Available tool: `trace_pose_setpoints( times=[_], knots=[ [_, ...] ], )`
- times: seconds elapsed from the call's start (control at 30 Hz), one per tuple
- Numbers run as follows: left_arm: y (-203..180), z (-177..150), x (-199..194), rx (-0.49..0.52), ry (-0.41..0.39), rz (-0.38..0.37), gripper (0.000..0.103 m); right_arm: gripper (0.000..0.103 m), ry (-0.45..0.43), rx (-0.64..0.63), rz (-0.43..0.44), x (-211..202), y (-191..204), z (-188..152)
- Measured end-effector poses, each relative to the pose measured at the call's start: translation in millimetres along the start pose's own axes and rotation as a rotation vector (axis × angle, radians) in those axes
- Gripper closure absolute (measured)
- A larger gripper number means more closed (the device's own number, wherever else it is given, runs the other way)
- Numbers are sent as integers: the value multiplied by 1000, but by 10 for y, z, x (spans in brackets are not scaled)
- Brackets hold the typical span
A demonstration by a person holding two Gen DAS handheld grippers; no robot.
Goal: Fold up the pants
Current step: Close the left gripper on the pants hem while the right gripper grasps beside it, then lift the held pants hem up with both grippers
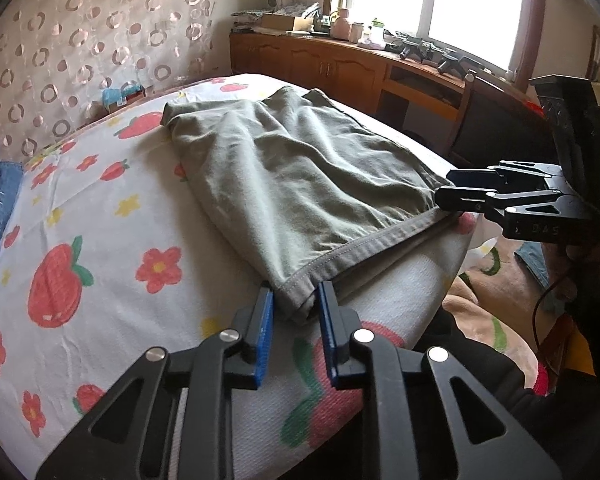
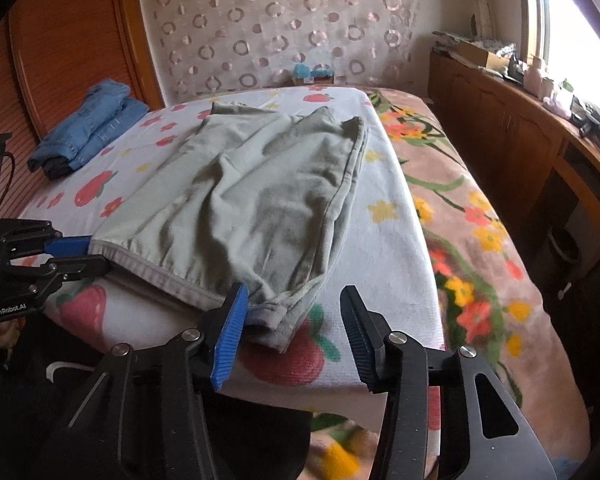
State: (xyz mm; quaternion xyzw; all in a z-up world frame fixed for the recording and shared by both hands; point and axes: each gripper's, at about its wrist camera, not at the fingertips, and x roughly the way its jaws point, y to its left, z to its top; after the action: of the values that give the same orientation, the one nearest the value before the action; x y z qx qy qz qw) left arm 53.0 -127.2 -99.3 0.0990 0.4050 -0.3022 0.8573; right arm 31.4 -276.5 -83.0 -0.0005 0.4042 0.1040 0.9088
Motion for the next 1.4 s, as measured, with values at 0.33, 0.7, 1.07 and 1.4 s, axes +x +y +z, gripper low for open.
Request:
trace_pose_setpoints(
  times=[0.33, 0.7, 1.07, 1.4],
  knots=[
    [-3, -11, 23, -8, 4, 3, 81, 75, 10, 7, 39, 34, 66, -34],
    [-58, 71, -93, 8, -38, 20, 93, 96, -4, 13, 115, -5, 49, -12],
    [-60, 545, -1030, 17, -248, 30, 94, 97, -233, -39, 158, -794, 162, 559],
    [59, 885, -1970, 16, -425, 99, 95, 98, -410, -188, 178, -1468, 597, 1229]
  ],
)
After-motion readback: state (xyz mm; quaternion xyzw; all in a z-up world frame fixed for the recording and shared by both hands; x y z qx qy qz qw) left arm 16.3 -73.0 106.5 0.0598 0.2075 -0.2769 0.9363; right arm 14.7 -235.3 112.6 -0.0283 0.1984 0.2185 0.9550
